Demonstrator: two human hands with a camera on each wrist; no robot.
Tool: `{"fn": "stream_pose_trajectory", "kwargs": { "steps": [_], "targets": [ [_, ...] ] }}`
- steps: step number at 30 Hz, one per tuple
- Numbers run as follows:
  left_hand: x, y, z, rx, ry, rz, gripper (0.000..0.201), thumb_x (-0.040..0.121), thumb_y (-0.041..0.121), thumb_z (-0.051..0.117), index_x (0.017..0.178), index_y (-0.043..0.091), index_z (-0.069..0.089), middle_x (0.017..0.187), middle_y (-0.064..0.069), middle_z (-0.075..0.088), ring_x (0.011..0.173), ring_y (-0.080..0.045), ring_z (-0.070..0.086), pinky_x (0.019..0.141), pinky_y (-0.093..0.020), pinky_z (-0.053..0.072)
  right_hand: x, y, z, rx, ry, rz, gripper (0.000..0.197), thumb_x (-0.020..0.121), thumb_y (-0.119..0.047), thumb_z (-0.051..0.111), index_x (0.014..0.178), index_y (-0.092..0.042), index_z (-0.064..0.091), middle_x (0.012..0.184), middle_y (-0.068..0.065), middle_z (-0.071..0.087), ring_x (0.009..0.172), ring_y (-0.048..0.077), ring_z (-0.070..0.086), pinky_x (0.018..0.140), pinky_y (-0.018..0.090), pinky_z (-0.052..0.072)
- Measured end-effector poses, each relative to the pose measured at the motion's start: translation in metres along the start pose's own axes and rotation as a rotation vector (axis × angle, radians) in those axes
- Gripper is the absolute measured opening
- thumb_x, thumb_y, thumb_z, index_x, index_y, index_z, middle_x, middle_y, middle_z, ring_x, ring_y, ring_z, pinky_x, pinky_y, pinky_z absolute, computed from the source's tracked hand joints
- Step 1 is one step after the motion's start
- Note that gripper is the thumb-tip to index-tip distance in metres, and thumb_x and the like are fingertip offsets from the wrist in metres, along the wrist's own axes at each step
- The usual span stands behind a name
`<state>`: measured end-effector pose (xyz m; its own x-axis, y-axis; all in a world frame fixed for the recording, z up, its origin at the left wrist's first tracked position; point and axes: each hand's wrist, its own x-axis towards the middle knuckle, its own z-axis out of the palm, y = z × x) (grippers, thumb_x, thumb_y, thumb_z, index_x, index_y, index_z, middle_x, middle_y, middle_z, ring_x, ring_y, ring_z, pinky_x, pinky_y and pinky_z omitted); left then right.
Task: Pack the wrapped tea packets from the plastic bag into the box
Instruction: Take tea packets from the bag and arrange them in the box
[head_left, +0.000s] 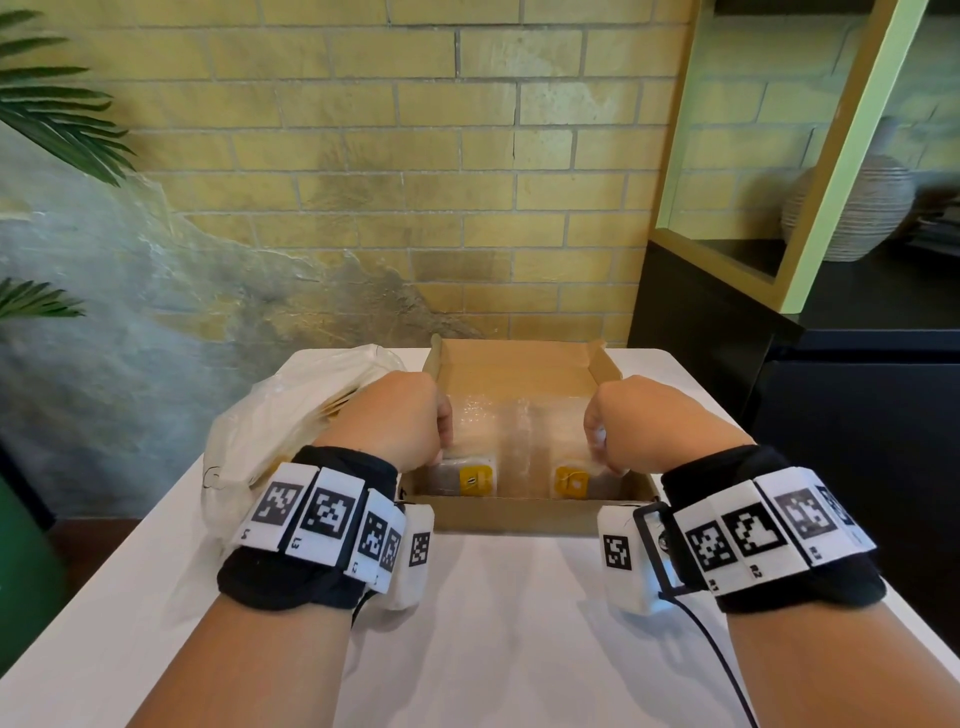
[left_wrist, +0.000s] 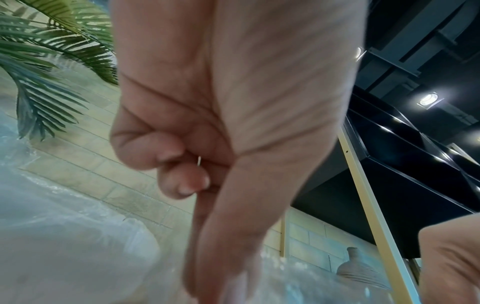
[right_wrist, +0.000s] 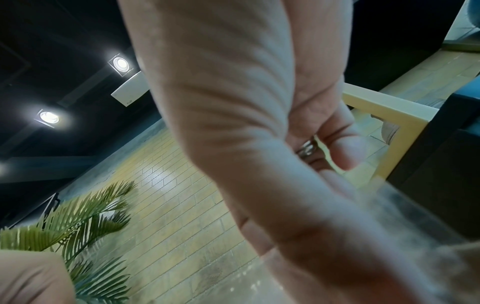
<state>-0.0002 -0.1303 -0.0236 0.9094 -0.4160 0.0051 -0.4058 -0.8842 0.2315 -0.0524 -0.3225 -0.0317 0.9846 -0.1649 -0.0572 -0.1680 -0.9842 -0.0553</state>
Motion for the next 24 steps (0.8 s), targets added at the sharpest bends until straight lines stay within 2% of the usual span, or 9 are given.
{"fn": "stream_pose_trajectory", "kwargs": {
  "steps": [4, 5, 8, 11, 13, 16, 19, 20, 24],
  "targets": [
    [0.002, 0.0, 0.001, -0.01, 0.011, 0.01, 0.019, 0.079, 0.006, 0.068, 0.09, 0.022, 0.07, 0.098, 0.001, 0.065, 0.096, -0.017, 0.06, 0.09, -0.029, 0.049, 0.0, -0.001, -0.004, -0.013, 0.006, -0.015, 0.017, 0.084, -0.007, 0.059, 0.097, -0.015, 0.066, 0.11, 0.007, 0.062, 0.102, 0.026, 0.058, 0.091, 0.034, 0.046],
    [0.003, -0.001, 0.0, -0.017, 0.025, 0.014, 0.021, 0.079, 0.004, 0.066, 0.09, 0.022, 0.069, 0.097, 0.002, 0.064, 0.095, -0.017, 0.06, 0.088, -0.028, 0.05, -0.001, -0.001, -0.005, -0.022, 0.026, -0.028, 0.018, 0.084, -0.007, 0.059, 0.098, -0.015, 0.065, 0.11, 0.007, 0.062, 0.102, 0.025, 0.058, 0.092, 0.034, 0.045],
    [0.003, -0.005, -0.003, -0.073, 0.123, 0.052, 0.022, 0.077, 0.005, 0.062, 0.074, 0.027, 0.063, 0.085, 0.005, 0.063, 0.084, -0.014, 0.059, 0.075, -0.024, 0.047, -0.005, -0.003, -0.016, -0.023, 0.1, -0.09, 0.014, 0.084, -0.009, 0.061, 0.095, -0.017, 0.063, 0.102, 0.003, 0.063, 0.096, 0.02, 0.059, 0.089, 0.031, 0.048],
    [0.0, -0.001, -0.006, -0.142, 0.163, 0.128, 0.016, 0.081, 0.013, 0.065, 0.07, 0.025, 0.06, 0.075, 0.009, 0.058, 0.076, -0.009, 0.054, 0.065, -0.02, 0.041, -0.009, -0.01, -0.024, 0.023, 0.008, -0.124, 0.014, 0.085, -0.016, 0.063, 0.099, -0.013, 0.066, 0.095, 0.0, 0.06, 0.092, 0.017, 0.057, 0.087, 0.029, 0.048],
    [-0.003, 0.007, -0.006, -0.186, 0.113, 0.183, 0.01, 0.085, 0.018, 0.063, 0.076, 0.022, 0.065, 0.078, 0.008, 0.062, 0.076, -0.007, 0.056, 0.062, -0.017, 0.041, -0.012, -0.016, -0.021, 0.104, -0.098, -0.162, 0.015, 0.087, -0.014, 0.061, 0.1, -0.013, 0.068, 0.092, -0.002, 0.059, 0.091, 0.014, 0.056, 0.084, 0.025, 0.047],
    [-0.005, 0.015, 0.0, -0.159, -0.076, 0.204, 0.011, 0.088, 0.023, 0.059, 0.085, 0.026, 0.069, 0.081, 0.011, 0.063, 0.08, -0.006, 0.057, 0.064, -0.018, 0.041, -0.013, -0.021, -0.012, 0.131, -0.251, -0.172, 0.021, 0.089, -0.01, 0.056, 0.106, -0.011, 0.068, 0.093, 0.003, 0.065, 0.084, 0.013, 0.057, 0.074, 0.021, 0.046],
    [-0.004, 0.021, 0.01, -0.072, -0.237, 0.153, 0.017, 0.091, 0.024, 0.055, 0.096, 0.026, 0.071, 0.081, 0.012, 0.061, 0.082, -0.009, 0.057, 0.067, -0.02, 0.041, -0.012, -0.021, -0.006, 0.048, -0.328, -0.151, 0.028, 0.093, -0.015, 0.052, 0.117, -0.015, 0.065, 0.116, 0.001, 0.063, 0.106, 0.018, 0.056, 0.085, 0.023, 0.038],
    [-0.003, 0.023, 0.013, -0.039, -0.264, 0.134, 0.02, 0.092, 0.025, 0.053, 0.1, 0.026, 0.071, 0.088, 0.01, 0.063, 0.087, -0.011, 0.057, 0.071, -0.021, 0.041, -0.013, -0.021, -0.005, 0.023, -0.352, -0.138, 0.029, 0.094, -0.016, 0.05, 0.119, -0.015, 0.063, 0.12, 0.001, 0.062, 0.111, 0.02, 0.054, 0.088, 0.024, 0.038],
    [-0.001, 0.025, 0.019, 0.102, -0.318, 0.039, 0.031, 0.095, 0.031, 0.047, 0.118, 0.018, 0.064, 0.116, -0.001, 0.062, 0.105, -0.02, 0.056, 0.081, -0.025, 0.041, -0.009, -0.019, -0.001, -0.067, -0.372, -0.064, 0.033, 0.095, -0.021, 0.047, 0.125, -0.011, 0.057, 0.124, 0.007, 0.059, 0.115, 0.024, 0.053, 0.098, 0.031, 0.041]
  ]
}}
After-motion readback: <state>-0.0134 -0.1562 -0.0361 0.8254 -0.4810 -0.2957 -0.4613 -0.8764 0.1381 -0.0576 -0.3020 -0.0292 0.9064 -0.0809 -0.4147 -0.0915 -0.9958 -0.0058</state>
